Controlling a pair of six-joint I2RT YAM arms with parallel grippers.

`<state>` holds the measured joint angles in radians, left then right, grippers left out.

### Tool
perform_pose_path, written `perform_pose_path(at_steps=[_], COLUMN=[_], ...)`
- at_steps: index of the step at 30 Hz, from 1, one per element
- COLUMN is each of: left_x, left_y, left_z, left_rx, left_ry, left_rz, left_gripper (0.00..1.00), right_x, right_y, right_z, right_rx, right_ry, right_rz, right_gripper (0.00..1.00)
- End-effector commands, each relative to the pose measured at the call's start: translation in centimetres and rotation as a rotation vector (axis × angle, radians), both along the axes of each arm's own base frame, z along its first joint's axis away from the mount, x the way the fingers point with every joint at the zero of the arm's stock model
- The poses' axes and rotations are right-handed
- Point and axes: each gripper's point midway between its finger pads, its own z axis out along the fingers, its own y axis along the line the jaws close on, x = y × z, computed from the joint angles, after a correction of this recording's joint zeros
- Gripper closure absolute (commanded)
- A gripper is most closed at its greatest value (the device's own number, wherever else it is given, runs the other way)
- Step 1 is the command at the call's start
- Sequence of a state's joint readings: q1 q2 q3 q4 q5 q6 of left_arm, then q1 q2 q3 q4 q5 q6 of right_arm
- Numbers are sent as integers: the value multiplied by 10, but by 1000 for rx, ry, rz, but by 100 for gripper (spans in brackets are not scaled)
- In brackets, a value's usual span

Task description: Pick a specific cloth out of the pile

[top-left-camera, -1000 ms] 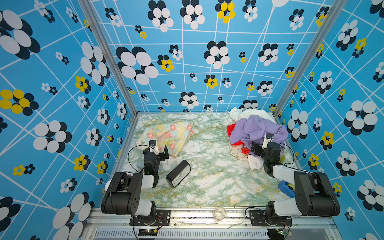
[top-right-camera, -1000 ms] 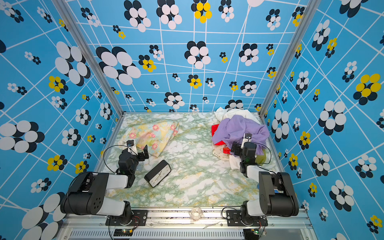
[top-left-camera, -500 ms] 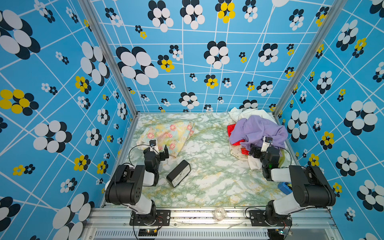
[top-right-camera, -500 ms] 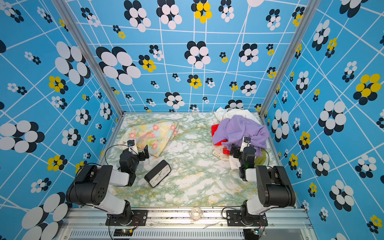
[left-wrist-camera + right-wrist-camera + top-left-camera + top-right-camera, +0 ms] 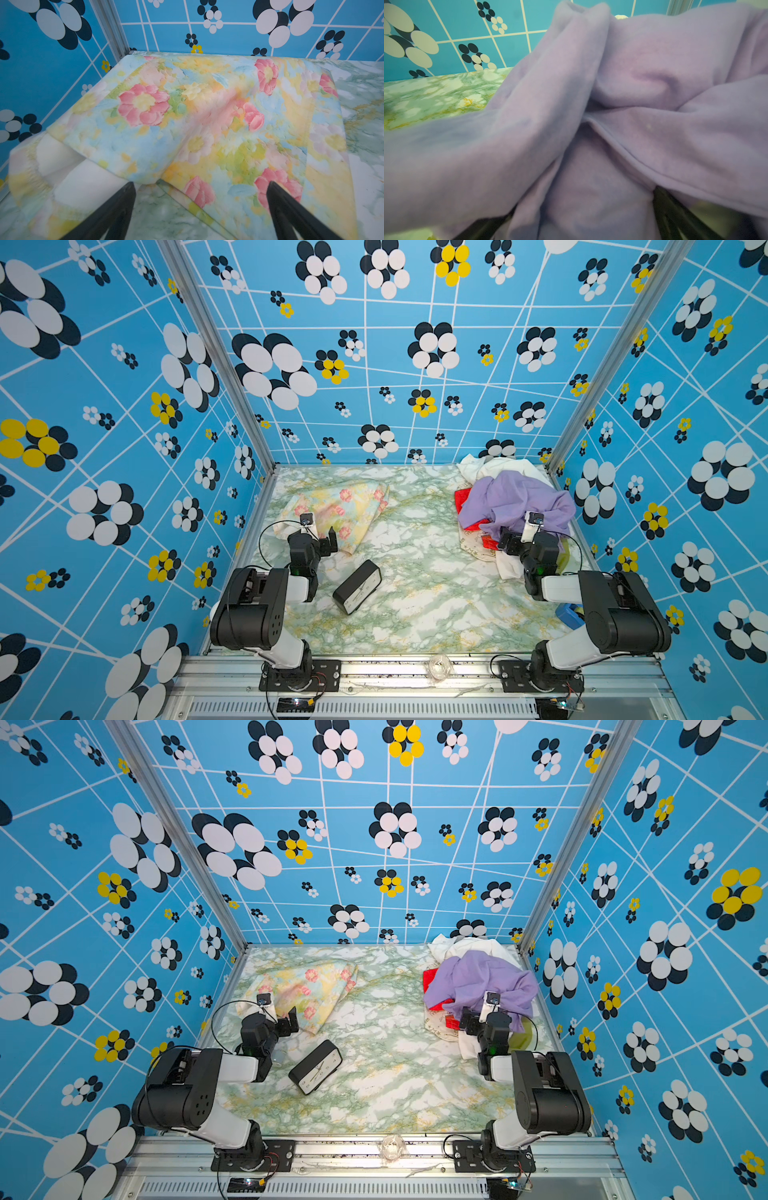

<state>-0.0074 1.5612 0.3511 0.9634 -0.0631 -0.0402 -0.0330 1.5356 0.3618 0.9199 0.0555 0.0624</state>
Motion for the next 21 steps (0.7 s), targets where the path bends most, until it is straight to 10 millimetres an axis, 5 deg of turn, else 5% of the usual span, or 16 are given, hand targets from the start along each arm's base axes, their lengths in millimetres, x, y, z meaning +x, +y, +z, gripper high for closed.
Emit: perform_pose_path(at_steps=[1,21], left_x=[2,2], left_y=[0,0], left_z=[8,8], left_rx=[-4,-3], left_ry=[-18,-18], left_rz=[-3,-3], left_gripper=[1,1], right_x=[5,5], right_y=[4,4], right_z=[1,0], right_rx=[-13,-15], right_ry=[9,15], right_rz=[15,16], right_gripper=[1,1])
